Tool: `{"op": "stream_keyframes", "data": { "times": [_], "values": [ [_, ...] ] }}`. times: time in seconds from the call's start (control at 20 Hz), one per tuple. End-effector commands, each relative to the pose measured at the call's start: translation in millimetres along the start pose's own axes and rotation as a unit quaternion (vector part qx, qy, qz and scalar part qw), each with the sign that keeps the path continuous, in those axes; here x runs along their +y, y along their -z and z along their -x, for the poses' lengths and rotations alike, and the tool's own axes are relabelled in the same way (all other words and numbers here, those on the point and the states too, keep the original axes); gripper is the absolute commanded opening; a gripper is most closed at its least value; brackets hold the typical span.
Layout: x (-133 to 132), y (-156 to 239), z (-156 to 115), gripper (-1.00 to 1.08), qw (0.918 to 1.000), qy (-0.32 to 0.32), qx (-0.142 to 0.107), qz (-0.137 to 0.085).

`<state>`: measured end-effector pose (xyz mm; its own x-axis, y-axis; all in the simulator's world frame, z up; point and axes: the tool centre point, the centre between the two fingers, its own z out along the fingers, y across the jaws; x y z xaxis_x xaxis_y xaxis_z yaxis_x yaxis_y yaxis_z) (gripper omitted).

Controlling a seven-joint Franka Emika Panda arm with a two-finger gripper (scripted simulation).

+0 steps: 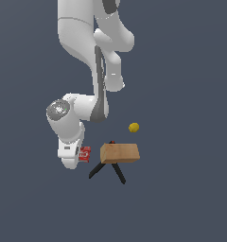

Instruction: Pick up a designated object from a clutter of objects.

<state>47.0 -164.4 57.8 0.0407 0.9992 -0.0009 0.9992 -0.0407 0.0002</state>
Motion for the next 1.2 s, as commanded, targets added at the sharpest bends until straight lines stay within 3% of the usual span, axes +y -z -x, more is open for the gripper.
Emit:
{"op": "stream_keyframes", "data": {
  "times": [0.0,0.5,0.55,1.15],
  "values": [
    [-0.7,-10.1,-0.5,1.00,1.0000,0.001,0.000,-0.001],
    [-0.2,-42.5,-0.2,1.00,1.0000,0.002,0.000,0.000],
    [-0.2,-42.5,-0.2,-1.00,1.0000,0.002,0.000,0.000],
    [-0.1,-40.8,-0.5,-1.00,1.0000,0.002,0.000,0.000]
  ]
}}
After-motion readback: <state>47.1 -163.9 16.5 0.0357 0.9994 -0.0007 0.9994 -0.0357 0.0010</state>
